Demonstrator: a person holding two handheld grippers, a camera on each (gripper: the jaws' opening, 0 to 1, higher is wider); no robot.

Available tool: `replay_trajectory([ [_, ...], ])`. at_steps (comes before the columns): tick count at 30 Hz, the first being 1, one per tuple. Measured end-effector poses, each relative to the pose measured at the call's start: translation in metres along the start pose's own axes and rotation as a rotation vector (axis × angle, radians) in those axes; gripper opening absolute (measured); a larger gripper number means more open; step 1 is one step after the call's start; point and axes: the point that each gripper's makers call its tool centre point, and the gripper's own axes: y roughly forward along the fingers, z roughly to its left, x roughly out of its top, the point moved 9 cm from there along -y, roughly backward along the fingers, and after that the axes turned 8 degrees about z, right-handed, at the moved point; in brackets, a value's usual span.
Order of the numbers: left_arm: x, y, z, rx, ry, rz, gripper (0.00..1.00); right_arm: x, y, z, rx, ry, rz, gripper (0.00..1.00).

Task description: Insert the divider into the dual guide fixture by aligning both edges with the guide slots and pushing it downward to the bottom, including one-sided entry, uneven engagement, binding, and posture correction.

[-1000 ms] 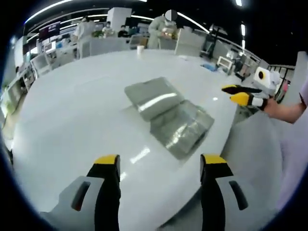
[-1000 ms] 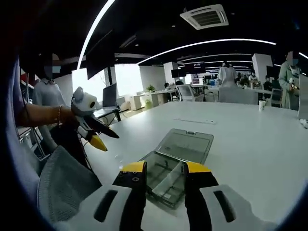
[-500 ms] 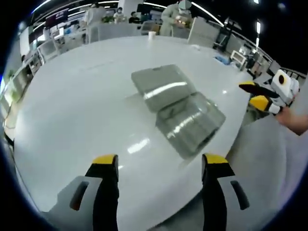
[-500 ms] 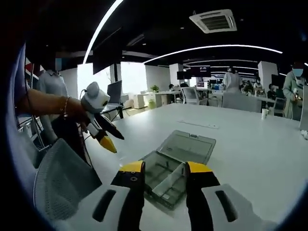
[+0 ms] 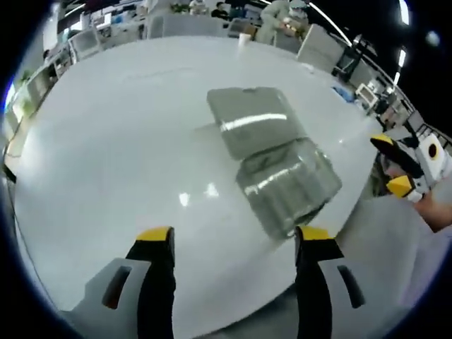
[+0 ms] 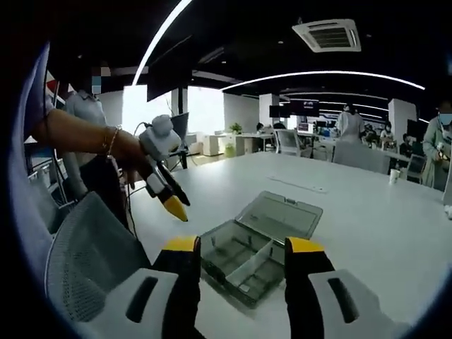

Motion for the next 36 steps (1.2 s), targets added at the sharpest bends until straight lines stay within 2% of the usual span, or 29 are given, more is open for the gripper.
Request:
replay_trajectory([
  [4, 0.003, 0.003, 0.001, 0.029, -0.029, 0.005, 0.65, 0.000, -0.001, -0.001, -0.011, 0.003, 0.000, 0.41],
  [7, 0.006, 0.007, 0.000, 0.045, -0.080, 0.029, 0.65, 0.001, -0.001, -0.002, -0.013, 0.010, -0.009, 0.40],
  [13, 0.010, 0.013, -0.001, 0.082, -0.126, 0.071, 0.65, 0.000, -0.002, -0.002, -0.012, 0.013, -0.012, 0.38],
  [18, 0.014, 0.017, 0.003, 0.111, -0.272, 0.116, 0.62, 0.001, -0.003, -0.003, -0.017, 0.018, -0.019, 0.36],
  [20, 0.017, 0.020, 0.005, 0.107, -0.321, 0.114, 0.60, 0.001, -0.004, -0.003, -0.018, 0.018, -0.029, 0.35],
  [23, 0.020, 0.023, 0.007, 0.112, -0.368, 0.125, 0.59, 0.002, -0.005, -0.003, -0.020, 0.022, -0.035, 0.34],
  [26, 0.020, 0.026, 0.005, 0.130, -0.379, 0.154, 0.59, 0.003, -0.006, -0.004, -0.020, 0.030, -0.046, 0.33],
  [31, 0.019, 0.033, 0.008, 0.154, -0.441, 0.215, 0.61, 0.004, -0.007, -0.004, -0.019, 0.031, -0.055, 0.31],
  [36, 0.020, 0.041, 0.002, 0.165, -0.472, 0.258, 0.60, 0.005, -0.009, -0.006, -0.023, 0.045, -0.074, 0.30],
])
